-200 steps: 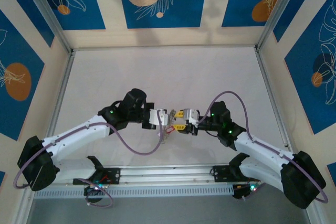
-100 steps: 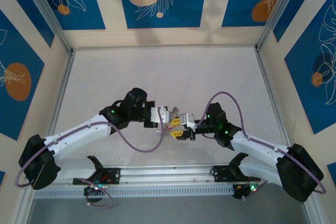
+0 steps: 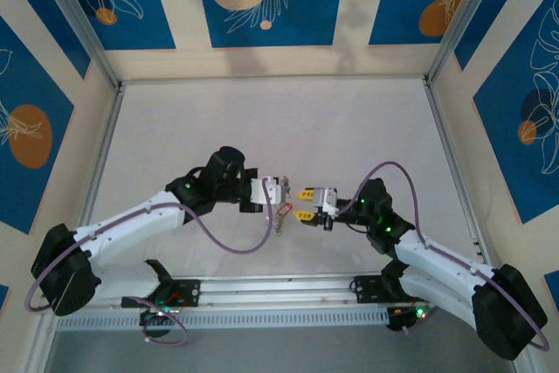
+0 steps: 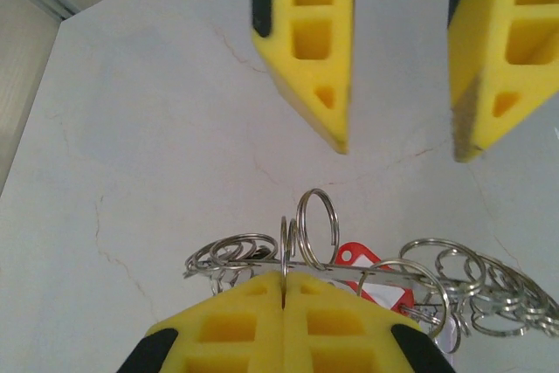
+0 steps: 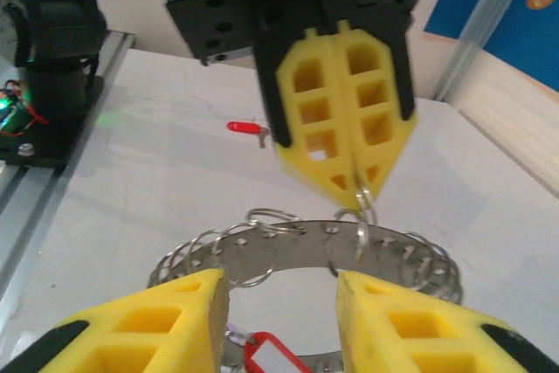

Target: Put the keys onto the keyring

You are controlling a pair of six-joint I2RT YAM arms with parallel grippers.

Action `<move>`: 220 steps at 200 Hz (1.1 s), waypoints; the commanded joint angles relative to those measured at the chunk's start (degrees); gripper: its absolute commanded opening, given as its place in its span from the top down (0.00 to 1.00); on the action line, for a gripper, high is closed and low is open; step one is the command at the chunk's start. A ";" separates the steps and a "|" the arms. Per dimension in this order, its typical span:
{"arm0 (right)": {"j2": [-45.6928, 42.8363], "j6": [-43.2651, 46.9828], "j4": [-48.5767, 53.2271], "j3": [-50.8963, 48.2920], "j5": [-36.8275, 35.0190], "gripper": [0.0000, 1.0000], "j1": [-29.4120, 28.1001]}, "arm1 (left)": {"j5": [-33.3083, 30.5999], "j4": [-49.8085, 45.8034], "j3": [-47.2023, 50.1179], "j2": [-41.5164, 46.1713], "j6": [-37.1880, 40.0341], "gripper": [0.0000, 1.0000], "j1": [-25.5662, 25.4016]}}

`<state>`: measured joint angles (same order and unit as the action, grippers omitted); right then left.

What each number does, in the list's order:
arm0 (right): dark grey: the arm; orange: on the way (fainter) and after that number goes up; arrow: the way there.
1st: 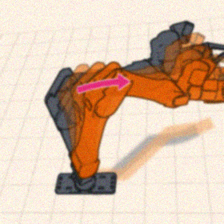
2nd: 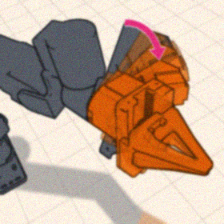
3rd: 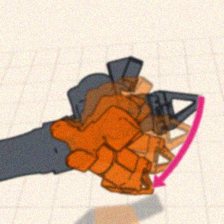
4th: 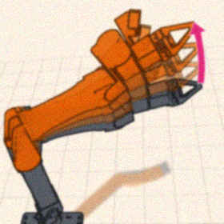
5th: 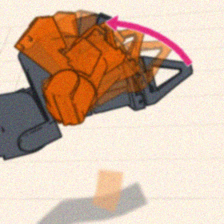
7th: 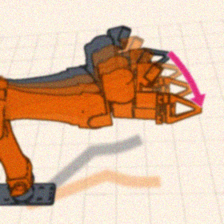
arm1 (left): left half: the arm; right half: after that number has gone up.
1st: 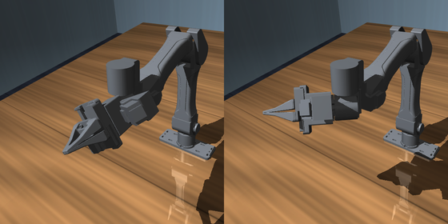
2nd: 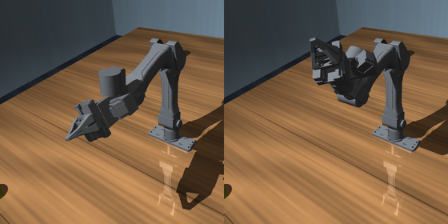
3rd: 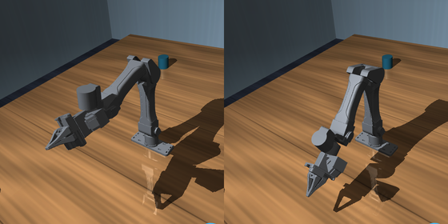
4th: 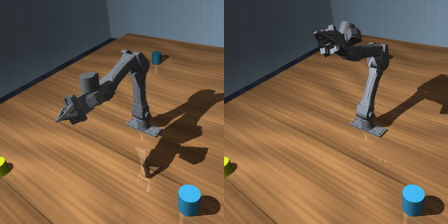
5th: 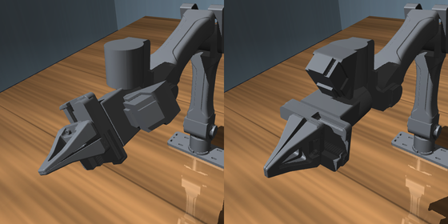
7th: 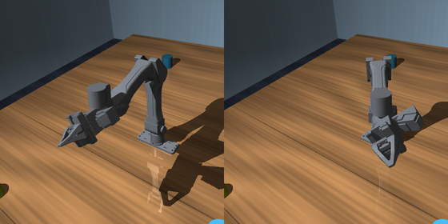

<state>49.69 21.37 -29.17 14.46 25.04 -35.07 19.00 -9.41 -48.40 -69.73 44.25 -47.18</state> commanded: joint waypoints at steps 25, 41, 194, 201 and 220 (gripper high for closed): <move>5.25 0.88 -1.22 3.29 0.17 0.53 0.40 | 1.65 1.62 -1.43 -1.60 -0.34 1.00 -0.61; 7.85 1.39 -1.44 4.68 1.66 0.53 -0.06 | 2.13 2.30 -1.43 -1.99 -0.66 1.00 -0.63; 0.45 6.62 2.33 3.27 -3.24 0.62 0.64 | 4.10 2.60 -1.59 -2.98 0.73 1.00 -0.57; 1.02 6.93 2.36 3.74 -2.86 0.62 1.10 | 4.11 2.47 -1.77 -2.96 0.84 1.00 -0.55; 2.65 8.58 4.92 6.05 -2.11 0.64 1.50 | 4.78 2.64 -1.78 -3.07 0.84 1.00 -0.58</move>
<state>51.00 27.20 -27.09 16.78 23.59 -34.09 20.56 -8.84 -48.64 -72.62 44.03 -47.18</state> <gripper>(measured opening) 0.374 0.042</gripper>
